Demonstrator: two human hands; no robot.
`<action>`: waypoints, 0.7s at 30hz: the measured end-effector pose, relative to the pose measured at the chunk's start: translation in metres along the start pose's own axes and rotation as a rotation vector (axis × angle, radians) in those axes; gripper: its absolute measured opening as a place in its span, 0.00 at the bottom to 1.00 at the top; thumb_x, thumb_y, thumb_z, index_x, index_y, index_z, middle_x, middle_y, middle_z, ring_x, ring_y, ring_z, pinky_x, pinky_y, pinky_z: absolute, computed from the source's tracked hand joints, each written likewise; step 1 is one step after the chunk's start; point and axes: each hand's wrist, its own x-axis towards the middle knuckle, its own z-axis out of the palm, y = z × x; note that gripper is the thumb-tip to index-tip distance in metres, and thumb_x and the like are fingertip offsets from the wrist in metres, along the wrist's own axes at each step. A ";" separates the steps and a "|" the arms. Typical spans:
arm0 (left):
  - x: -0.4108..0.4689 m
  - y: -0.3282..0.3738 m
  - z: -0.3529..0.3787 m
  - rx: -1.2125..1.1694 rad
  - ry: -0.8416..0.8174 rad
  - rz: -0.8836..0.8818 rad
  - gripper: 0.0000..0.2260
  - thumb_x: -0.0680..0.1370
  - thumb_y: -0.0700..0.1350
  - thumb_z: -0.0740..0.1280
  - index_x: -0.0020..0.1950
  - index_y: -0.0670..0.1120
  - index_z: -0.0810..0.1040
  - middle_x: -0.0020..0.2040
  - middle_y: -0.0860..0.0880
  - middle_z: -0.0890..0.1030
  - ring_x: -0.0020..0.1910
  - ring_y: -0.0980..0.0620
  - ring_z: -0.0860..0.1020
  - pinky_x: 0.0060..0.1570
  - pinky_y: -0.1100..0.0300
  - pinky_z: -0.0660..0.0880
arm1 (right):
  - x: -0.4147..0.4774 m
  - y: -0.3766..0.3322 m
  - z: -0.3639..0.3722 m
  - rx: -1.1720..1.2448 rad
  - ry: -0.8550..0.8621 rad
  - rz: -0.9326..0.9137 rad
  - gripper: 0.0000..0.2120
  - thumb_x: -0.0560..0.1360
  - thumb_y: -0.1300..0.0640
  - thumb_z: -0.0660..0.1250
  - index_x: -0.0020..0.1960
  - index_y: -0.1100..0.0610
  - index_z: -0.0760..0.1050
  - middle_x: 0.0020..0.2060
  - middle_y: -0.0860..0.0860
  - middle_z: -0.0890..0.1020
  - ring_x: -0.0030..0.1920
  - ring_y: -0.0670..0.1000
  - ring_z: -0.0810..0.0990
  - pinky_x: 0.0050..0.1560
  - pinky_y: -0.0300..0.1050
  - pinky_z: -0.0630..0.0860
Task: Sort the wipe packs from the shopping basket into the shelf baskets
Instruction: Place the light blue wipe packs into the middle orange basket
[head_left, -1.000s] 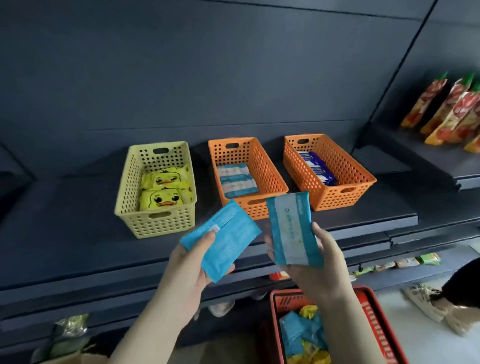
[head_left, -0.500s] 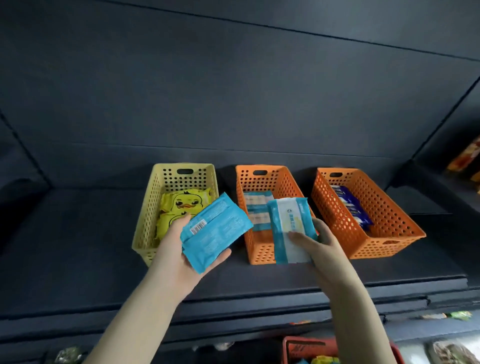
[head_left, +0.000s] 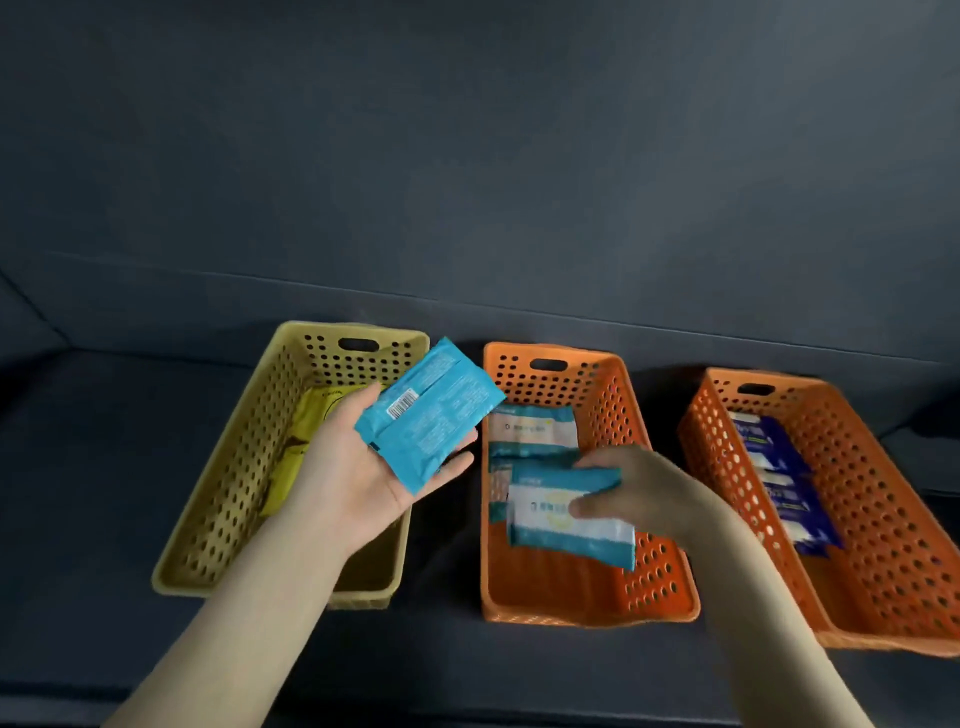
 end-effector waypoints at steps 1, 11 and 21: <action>0.005 0.001 0.000 -0.002 0.007 -0.005 0.21 0.82 0.57 0.54 0.66 0.45 0.73 0.58 0.35 0.81 0.56 0.33 0.80 0.60 0.37 0.73 | 0.006 -0.001 0.003 -0.100 -0.066 0.000 0.18 0.71 0.56 0.74 0.59 0.50 0.77 0.52 0.45 0.81 0.50 0.46 0.81 0.52 0.44 0.79; 0.044 0.016 0.008 0.105 -0.018 -0.087 0.22 0.81 0.59 0.53 0.65 0.47 0.75 0.58 0.37 0.81 0.57 0.38 0.81 0.59 0.43 0.74 | 0.038 0.013 0.040 -0.277 -0.130 0.162 0.18 0.71 0.54 0.74 0.57 0.46 0.72 0.57 0.44 0.76 0.54 0.46 0.75 0.51 0.42 0.73; 0.056 0.018 0.002 0.074 -0.109 -0.165 0.19 0.80 0.55 0.57 0.64 0.46 0.76 0.60 0.37 0.80 0.61 0.39 0.78 0.62 0.46 0.70 | 0.036 0.001 0.050 -0.539 -0.090 0.176 0.21 0.70 0.49 0.74 0.60 0.48 0.73 0.56 0.43 0.79 0.49 0.45 0.77 0.53 0.42 0.74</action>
